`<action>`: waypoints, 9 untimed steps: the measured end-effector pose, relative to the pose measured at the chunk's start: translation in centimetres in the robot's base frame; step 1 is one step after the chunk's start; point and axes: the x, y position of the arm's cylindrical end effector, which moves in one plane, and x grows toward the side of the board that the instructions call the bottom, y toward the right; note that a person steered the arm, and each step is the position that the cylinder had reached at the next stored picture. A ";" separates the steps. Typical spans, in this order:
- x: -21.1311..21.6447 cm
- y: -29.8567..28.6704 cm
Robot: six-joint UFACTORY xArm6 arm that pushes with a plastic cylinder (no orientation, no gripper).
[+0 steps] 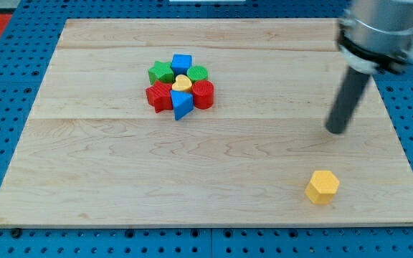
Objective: Push the yellow hexagon into group of blocks
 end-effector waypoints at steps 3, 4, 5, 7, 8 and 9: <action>11.8 0.1; 11.1 -1.6; 10.0 -4.3; 6.6 -10.8; 4.6 -13.3; 2.9 -15.7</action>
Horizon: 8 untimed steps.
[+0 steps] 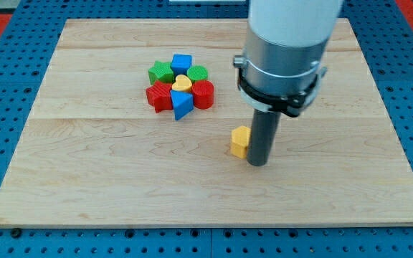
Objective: Push the yellow hexagon into group of blocks
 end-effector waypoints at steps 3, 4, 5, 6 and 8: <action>-2.5 3.9; -2.8 4.4; -4.3 4.5; -4.7 4.1; -5.3 0.1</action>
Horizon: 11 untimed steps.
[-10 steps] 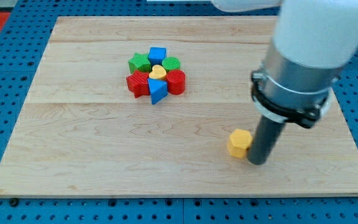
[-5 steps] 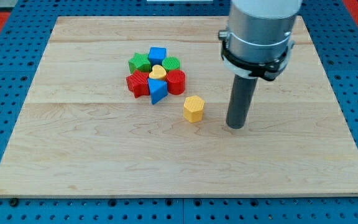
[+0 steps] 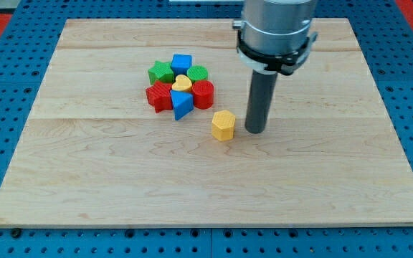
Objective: Push the yellow hexagon into group of blocks
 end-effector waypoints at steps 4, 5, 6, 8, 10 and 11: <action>0.3 -6.8; 0.8 -9.9; 1.6 -10.3; 6.0 -8.9; 5.2 -10.7; 2.9 -11.4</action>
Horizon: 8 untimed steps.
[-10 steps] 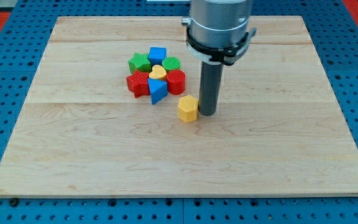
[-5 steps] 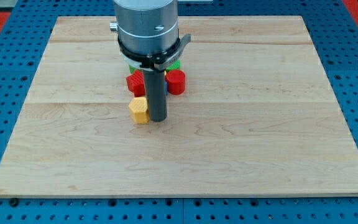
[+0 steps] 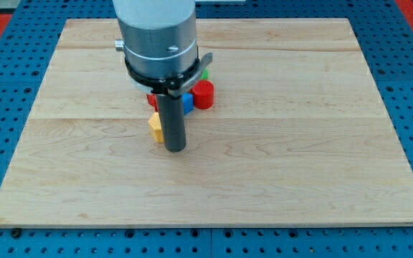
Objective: Push the yellow hexagon into group of blocks
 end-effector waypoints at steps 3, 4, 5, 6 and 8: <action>1.4 0.9; 1.4 0.7; 1.3 0.6; 1.3 0.6; 4.1 -1.1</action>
